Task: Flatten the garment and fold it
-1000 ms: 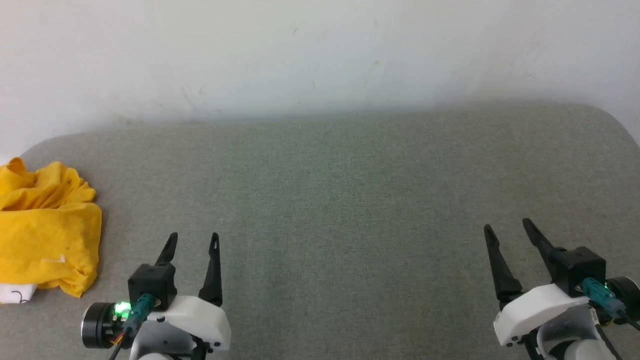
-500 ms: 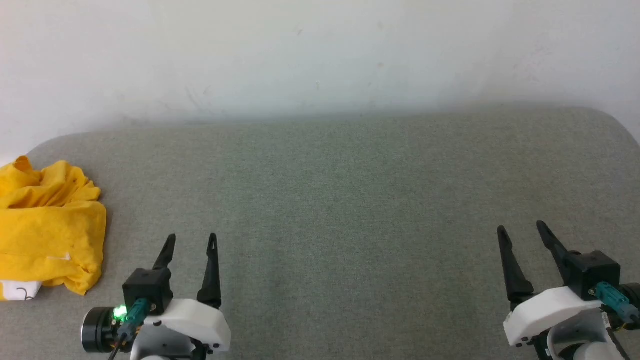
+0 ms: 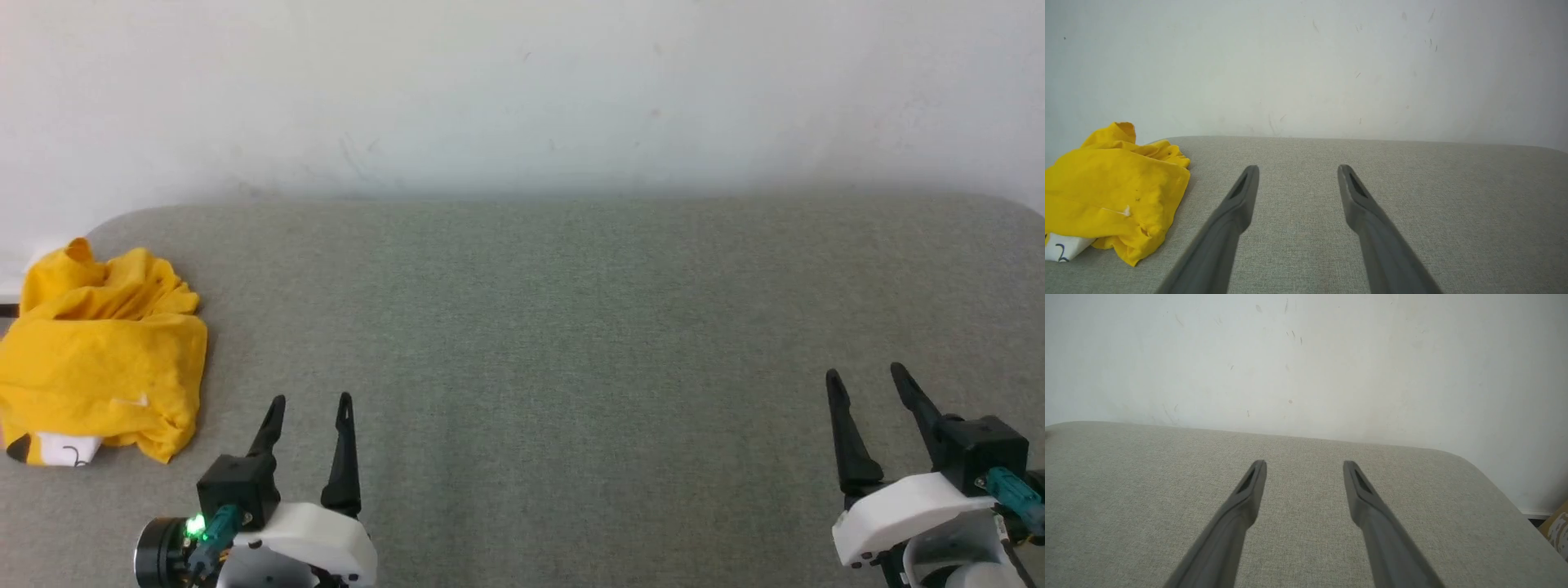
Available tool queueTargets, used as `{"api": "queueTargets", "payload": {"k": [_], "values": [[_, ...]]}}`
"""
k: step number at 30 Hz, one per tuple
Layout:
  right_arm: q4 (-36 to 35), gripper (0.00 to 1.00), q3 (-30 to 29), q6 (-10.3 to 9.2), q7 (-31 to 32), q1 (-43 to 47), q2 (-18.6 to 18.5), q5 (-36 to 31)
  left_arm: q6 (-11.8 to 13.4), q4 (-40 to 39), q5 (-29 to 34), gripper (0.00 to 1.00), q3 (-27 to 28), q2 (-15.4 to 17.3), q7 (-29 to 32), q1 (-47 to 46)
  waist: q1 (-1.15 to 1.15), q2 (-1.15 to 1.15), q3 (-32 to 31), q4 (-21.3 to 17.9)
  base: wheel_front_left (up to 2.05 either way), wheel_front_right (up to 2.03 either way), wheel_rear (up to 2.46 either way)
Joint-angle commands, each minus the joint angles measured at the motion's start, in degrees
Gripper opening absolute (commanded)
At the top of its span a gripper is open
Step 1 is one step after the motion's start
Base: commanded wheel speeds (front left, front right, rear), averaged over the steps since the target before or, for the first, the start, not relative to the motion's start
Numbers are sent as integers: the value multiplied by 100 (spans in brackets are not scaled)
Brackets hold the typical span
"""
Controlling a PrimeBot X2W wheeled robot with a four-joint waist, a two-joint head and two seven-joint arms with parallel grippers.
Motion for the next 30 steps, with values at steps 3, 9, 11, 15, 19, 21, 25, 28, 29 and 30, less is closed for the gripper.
{"api": "queueTargets", "payload": {"k": [3,9,11,15,19,21,25,28,29,30], "values": [[45,100,-65,-4,-99,21,10,44,61,33,-112,100,-28,-11,-88,134,0,0,-22,143,0,0,0],[69,100,-104,-5,-170,-5,11,53,104,37,-193,100,-37,-11,-160,162,0,0,-36,366,0,0,0],[85,100,-106,-5,-194,-16,12,62,123,36,-222,100,-31,-6,-184,173,0,0,-38,447,0,0,0],[128,100,-94,-5,-242,-40,13,92,162,31,-280,100,-15,9,-230,200,0,0,-41,621,0,0,0],[197,100,-73,-6,-290,-57,13,162,207,20,-335,100,3,25,-277,237,0,0,-48,814,0,0,0],[232,100,-64,-6,-314,-67,14,185,228,15,-364,100,11,34,-298,260,0,0,-53,913,0,0,0],[279,100,-37,-6,-362,-83,15,209,265,4,-426,100,18,45,-340,302,0,0,-55,1121,0,0,0],[308,100,-2,-7,-397,-89,15,219,307,1,-468,100,20,47,-372,323,0,0,-58,1282,0,0,0],[322,100,8,-7,-409,-90,16,226,321,1,-484,100,23,47,-383,332,0,0,-59,1334,0,0,0],[334,100,17,-7,-421,-93,16,228,333,0,-501,100,26,48,-393,341,0,0,-62,1385,0,0,0]]}}
